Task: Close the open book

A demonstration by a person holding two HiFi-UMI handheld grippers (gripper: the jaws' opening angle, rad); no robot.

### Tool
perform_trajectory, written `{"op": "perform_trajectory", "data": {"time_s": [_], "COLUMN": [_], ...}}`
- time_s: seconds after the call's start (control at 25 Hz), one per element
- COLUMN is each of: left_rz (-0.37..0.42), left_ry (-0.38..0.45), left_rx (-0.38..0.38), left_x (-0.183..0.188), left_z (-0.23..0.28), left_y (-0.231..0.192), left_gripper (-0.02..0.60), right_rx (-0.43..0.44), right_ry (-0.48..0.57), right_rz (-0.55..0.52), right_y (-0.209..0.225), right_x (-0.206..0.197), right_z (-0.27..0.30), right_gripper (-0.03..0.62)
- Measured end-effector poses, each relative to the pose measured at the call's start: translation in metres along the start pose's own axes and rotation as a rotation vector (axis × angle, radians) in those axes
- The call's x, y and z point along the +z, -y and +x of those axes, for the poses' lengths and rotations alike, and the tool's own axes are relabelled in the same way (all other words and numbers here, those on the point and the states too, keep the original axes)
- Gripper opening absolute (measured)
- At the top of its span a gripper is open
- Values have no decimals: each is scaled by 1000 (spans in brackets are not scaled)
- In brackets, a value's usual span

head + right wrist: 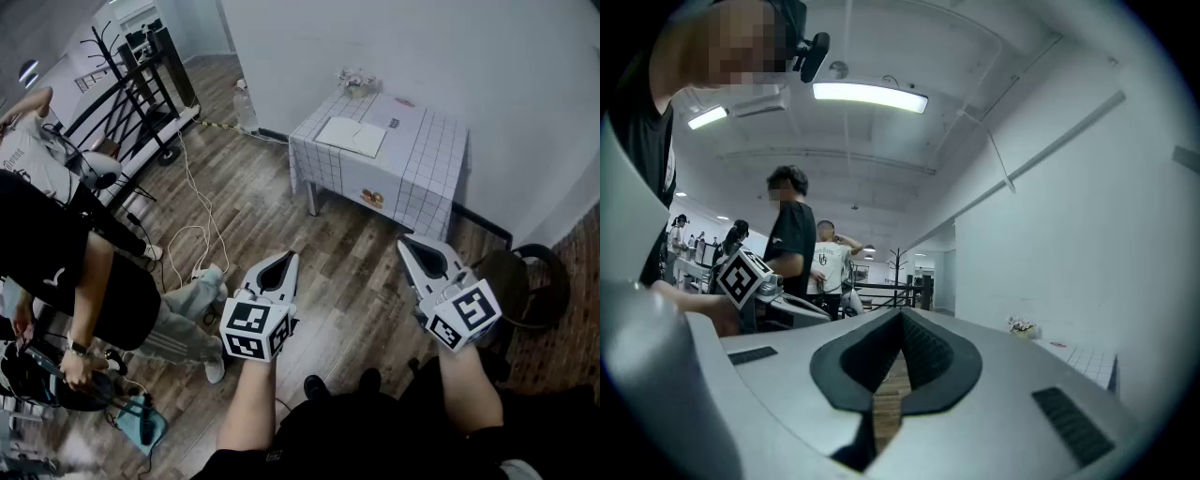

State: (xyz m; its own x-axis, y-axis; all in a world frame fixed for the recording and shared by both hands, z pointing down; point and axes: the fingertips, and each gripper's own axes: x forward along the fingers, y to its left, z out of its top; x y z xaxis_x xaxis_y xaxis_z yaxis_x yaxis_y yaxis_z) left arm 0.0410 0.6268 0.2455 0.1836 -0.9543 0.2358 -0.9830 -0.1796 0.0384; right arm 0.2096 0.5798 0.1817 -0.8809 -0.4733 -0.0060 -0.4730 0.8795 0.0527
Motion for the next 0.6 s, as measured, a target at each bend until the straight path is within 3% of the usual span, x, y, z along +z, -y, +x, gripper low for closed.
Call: {"op": "perform_trajectory", "data": {"time_s": [0.24, 0.6], "left_rz": [-3, 5], "left_ry": [-14, 0], "left_rx": [-1, 16], "left_x": [-4, -8], "left_z": [-7, -45], "left_y": [-16, -72], "left_gripper": [9, 9], "right_rx": [19, 26], "right_ry": [-1, 3], "right_rz": [27, 2], "right_y": [-13, -60], "right_x": [0, 8], "right_z": [15, 57], "right_gripper": [3, 3]}}
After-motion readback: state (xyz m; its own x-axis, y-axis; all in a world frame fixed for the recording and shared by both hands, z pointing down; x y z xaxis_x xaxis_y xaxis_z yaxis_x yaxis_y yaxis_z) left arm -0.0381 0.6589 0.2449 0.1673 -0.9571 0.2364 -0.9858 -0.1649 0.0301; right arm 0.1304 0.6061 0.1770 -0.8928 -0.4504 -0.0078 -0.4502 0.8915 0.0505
